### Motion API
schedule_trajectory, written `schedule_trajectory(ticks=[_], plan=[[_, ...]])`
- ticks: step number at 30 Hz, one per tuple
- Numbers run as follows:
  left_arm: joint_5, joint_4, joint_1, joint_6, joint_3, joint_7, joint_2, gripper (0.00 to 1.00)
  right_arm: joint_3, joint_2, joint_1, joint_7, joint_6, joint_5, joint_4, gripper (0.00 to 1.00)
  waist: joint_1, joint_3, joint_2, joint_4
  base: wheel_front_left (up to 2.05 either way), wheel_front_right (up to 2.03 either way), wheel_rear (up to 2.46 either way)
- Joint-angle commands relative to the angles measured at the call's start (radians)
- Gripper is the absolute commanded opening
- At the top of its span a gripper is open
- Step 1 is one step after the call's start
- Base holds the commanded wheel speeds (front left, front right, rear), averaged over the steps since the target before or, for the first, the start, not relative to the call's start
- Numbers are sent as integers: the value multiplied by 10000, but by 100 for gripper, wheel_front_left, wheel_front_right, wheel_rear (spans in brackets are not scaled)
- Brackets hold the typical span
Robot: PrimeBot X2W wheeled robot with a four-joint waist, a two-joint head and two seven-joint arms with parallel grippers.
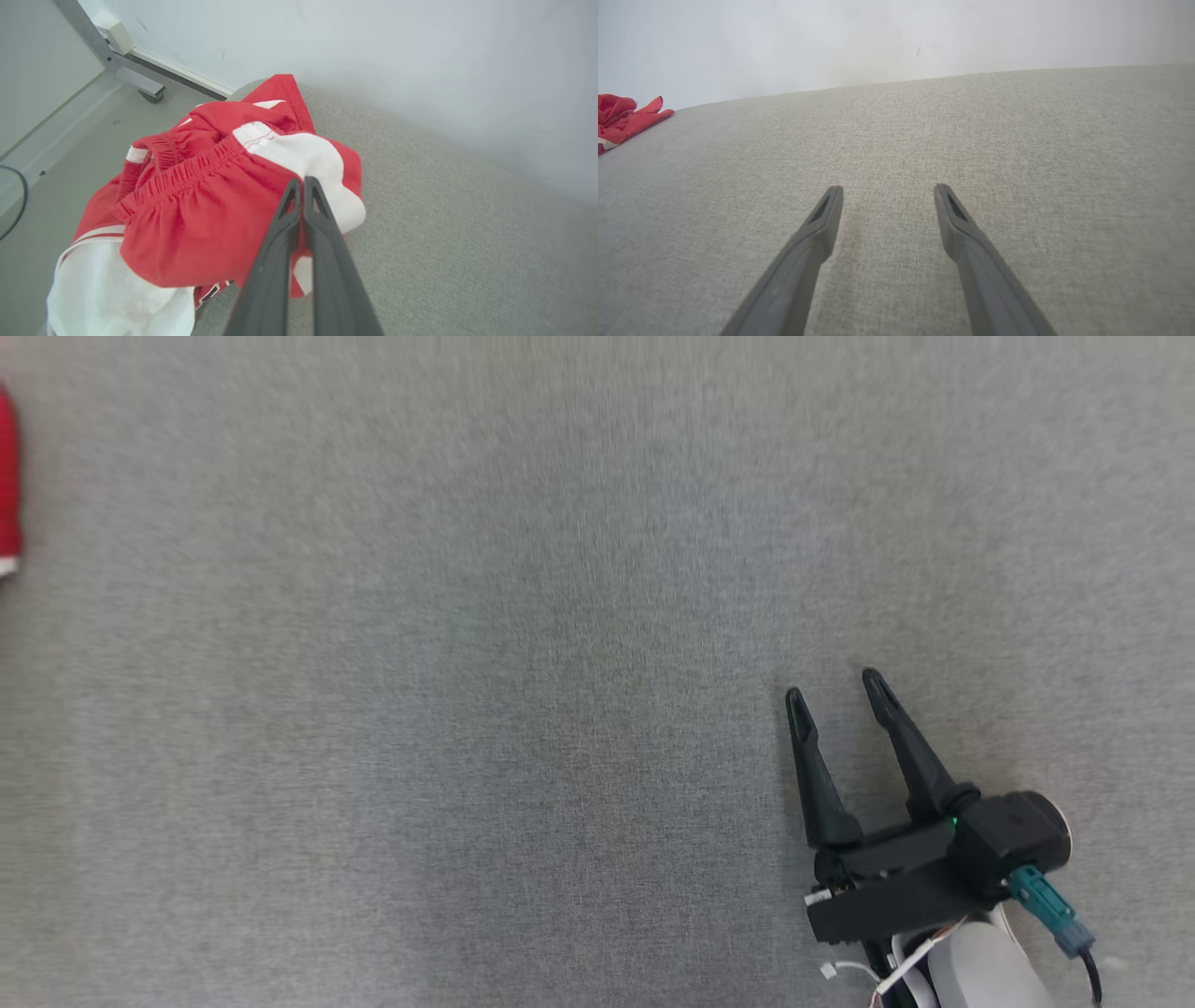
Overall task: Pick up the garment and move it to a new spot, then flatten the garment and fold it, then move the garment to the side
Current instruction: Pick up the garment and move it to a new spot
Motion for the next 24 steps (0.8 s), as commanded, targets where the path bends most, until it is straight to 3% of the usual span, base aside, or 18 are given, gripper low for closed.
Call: schedule_trajectory(ticks=[1, 13, 24], plan=[[-29, 24, -105, -38, -30, -36, 10, 0, -6, -35, 104, -4, -25, 89, 18, 100, -1, -851, -3, 143, 0, 0, 0], [-264, 918, -1519, -1041, -1138, -279, -61, 0, -73, -31, 1077, -4, -25, 450, 311, 100, -1, -3485, -3, -343, 0, 0, 0], [-746, 1314, -2318, -1794, -2598, -407, -1544, 0, -157, -32, 1883, -1, -25, 378, 459, 100, -1, -5078, -3, -1588, 0, 0, 0]])
